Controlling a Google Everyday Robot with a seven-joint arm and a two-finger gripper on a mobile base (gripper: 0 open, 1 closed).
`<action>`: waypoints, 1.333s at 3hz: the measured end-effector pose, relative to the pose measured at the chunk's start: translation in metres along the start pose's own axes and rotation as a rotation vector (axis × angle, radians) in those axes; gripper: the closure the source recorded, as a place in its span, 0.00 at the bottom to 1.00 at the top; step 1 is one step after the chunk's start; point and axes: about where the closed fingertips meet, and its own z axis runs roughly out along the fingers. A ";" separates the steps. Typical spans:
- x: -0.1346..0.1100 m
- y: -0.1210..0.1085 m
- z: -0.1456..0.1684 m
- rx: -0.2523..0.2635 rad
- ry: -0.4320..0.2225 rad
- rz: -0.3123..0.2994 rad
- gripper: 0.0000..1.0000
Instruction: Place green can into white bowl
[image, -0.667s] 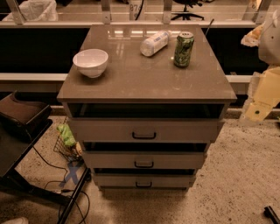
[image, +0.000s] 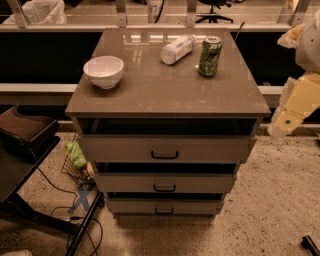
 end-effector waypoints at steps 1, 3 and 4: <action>0.028 -0.014 0.041 0.026 -0.125 0.095 0.00; 0.035 -0.075 0.082 0.238 -0.641 0.250 0.00; 0.020 -0.108 0.071 0.388 -0.797 0.293 0.00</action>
Offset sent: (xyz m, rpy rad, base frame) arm 0.1849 -0.1222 0.0356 0.7972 -0.9821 -0.3138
